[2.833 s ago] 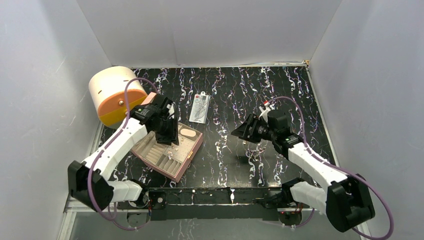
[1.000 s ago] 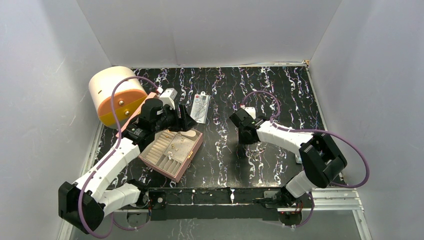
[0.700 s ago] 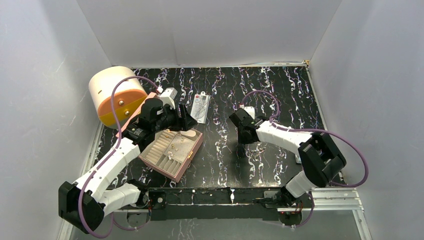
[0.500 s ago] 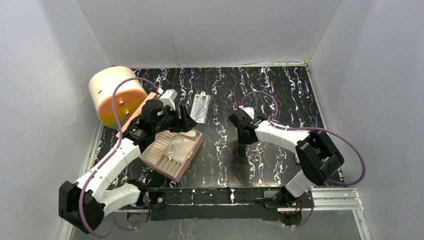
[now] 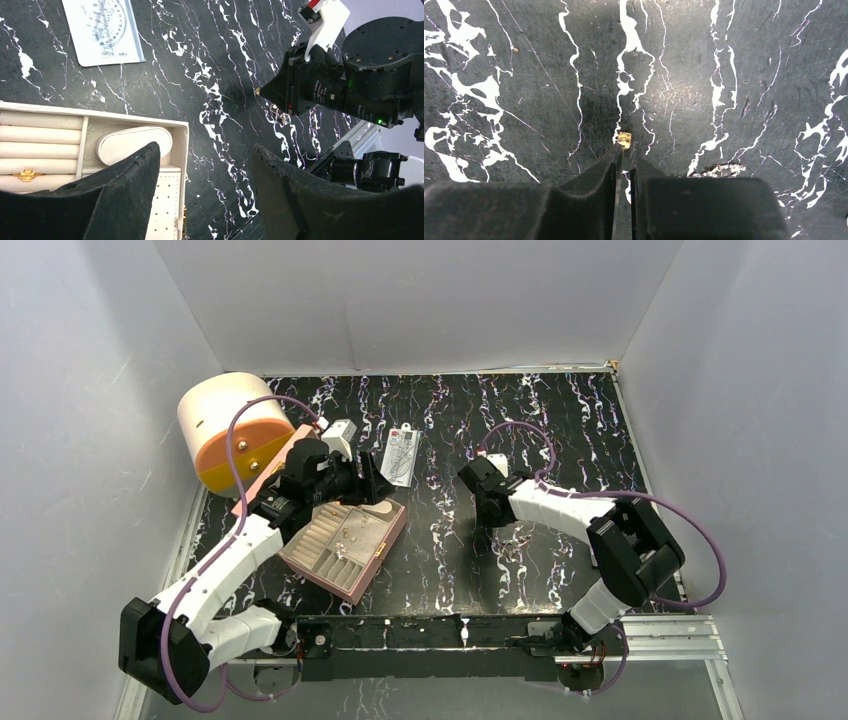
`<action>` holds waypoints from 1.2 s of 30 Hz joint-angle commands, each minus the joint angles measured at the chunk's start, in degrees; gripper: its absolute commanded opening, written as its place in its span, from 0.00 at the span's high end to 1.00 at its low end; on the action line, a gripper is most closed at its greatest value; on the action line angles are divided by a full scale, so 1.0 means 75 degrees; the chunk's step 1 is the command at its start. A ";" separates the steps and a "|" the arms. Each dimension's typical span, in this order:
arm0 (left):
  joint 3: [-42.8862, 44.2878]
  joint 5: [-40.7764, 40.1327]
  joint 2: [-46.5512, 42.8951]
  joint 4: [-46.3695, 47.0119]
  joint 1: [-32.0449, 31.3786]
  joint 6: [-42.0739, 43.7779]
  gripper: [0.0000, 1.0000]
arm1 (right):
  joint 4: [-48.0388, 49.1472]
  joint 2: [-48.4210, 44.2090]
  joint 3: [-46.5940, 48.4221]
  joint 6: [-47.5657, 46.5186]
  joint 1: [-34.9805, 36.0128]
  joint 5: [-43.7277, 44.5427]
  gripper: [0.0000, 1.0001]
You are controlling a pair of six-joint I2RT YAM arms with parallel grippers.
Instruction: Organize the mixed jewelry
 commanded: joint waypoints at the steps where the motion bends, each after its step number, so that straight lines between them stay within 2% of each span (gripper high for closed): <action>1: 0.0028 0.0100 0.0009 0.0213 0.0023 0.0038 0.35 | 0.0223 0.0090 0.0210 -0.0164 -0.0054 -0.0001 0.81; 5: 0.0038 0.0104 0.0055 0.0237 0.0023 0.0038 0.35 | 0.0236 0.0107 0.0256 -0.0212 -0.0059 -0.0008 0.83; 12: 0.0062 0.0134 0.0124 0.0280 0.0023 0.0021 0.36 | 0.0237 0.0068 0.0269 -0.0261 -0.0075 -0.0074 0.99; 18: 0.0087 0.0268 0.0172 0.0363 0.0023 -0.0108 0.35 | 0.0498 -0.0277 0.0126 -0.0273 -0.0151 -0.0304 1.00; 21: 0.0031 0.0477 0.0197 0.0489 0.0023 -0.0399 0.35 | 0.1141 -0.0757 -0.0317 -0.0303 -0.0478 -0.1212 1.00; 28: -0.0674 0.1564 0.0306 0.1910 0.0006 -0.1880 0.28 | 0.3767 -0.1930 -0.1712 0.0274 -0.1512 -0.4995 1.00; 32: -0.1193 0.1742 0.0382 0.2985 -0.0181 -0.2867 0.26 | 0.5427 -0.2378 -0.2387 0.1176 -0.1717 -0.6390 1.00; 36: -0.1464 0.1818 0.0701 0.3964 -0.0603 -0.3534 0.26 | 0.6885 -0.2678 -0.2908 0.2166 -0.1770 -0.7156 1.00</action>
